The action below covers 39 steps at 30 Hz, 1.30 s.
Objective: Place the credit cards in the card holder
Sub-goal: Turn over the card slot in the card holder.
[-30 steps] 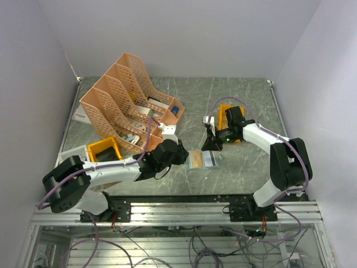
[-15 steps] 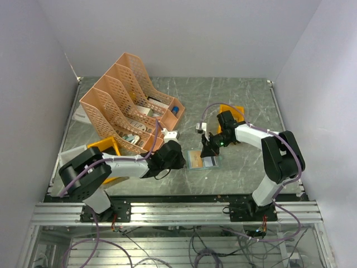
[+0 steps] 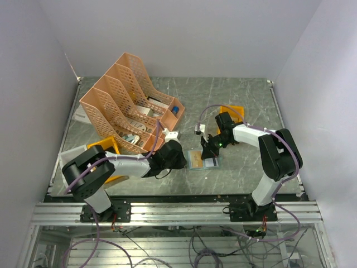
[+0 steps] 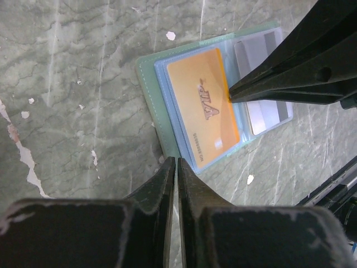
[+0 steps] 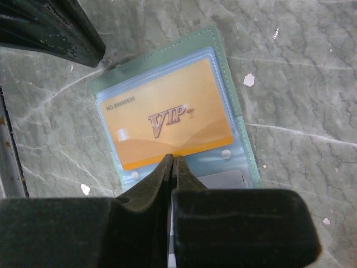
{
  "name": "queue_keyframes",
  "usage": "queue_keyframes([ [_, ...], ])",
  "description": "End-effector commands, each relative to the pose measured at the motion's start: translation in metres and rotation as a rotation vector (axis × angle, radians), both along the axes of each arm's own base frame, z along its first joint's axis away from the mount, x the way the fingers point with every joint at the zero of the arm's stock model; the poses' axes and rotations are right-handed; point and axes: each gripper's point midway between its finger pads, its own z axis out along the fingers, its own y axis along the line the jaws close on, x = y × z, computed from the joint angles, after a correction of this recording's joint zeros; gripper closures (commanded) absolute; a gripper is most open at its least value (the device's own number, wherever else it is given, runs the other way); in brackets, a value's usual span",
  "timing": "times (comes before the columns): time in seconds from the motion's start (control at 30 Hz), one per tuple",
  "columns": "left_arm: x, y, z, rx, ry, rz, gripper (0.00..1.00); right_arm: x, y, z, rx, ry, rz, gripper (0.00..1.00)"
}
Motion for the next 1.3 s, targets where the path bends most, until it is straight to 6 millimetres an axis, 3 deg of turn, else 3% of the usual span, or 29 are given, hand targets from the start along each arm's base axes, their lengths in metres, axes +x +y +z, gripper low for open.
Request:
queue_keyframes([
  [0.0, 0.009, -0.016, 0.016, -0.061, -0.027, -0.012, 0.83, 0.004, -0.002, -0.006, -0.038, 0.0, -0.011, 1.0],
  [0.57, 0.013, -0.025, 0.008, -0.05, -0.018, -0.034, 0.84, 0.002, -0.004, -0.014, -0.058, 0.033, -0.016, 1.0],
  [1.27, 0.012, -0.022, -0.005, -0.012, 0.008, -0.028, 0.84, 0.001, -0.003, -0.013, -0.052, 0.039, -0.013, 1.0],
])
